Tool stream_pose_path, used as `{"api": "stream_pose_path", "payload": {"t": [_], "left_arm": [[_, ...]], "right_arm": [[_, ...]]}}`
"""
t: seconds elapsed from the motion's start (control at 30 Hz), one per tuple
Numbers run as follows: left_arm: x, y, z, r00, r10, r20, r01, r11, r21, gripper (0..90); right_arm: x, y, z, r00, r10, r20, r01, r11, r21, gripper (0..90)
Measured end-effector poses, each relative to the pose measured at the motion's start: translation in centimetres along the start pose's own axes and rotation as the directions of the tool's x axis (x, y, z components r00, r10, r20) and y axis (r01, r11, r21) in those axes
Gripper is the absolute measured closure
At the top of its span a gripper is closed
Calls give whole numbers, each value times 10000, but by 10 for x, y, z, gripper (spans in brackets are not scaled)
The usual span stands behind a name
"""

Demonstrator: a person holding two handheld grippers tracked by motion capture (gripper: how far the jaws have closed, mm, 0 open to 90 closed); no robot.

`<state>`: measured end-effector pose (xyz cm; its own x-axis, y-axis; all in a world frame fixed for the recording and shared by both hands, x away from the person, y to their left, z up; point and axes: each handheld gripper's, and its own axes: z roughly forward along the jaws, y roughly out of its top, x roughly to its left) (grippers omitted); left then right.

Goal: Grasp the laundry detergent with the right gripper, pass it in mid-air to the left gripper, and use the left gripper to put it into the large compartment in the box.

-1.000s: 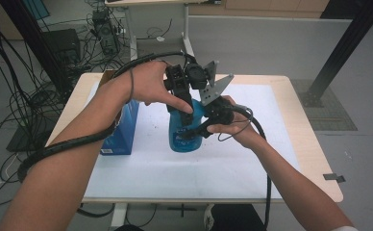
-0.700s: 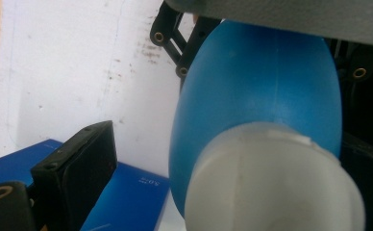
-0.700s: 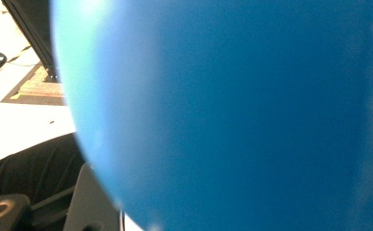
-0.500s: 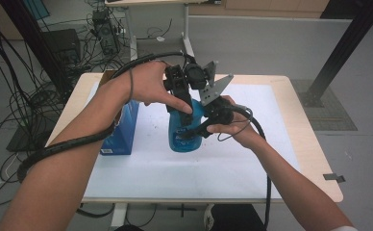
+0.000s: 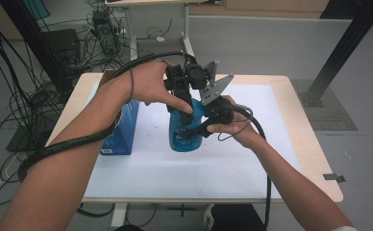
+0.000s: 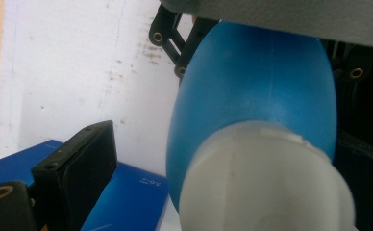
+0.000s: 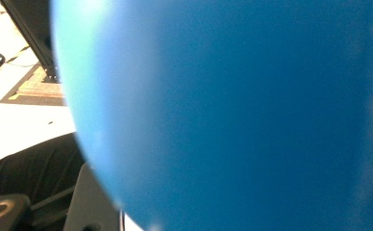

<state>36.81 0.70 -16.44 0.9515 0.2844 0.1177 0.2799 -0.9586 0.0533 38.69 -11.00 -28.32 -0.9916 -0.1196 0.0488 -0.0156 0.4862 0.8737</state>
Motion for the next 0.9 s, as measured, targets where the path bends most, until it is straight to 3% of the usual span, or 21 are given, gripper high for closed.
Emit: {"api": "stream_pose_path", "payload": {"t": [0.9], "left_arm": [[1,0,2,10000,57,25,-57,9999,118,65]], "right_arm": [[-1,0,-1,9997,-182,131,182,9998,43,434]]}}
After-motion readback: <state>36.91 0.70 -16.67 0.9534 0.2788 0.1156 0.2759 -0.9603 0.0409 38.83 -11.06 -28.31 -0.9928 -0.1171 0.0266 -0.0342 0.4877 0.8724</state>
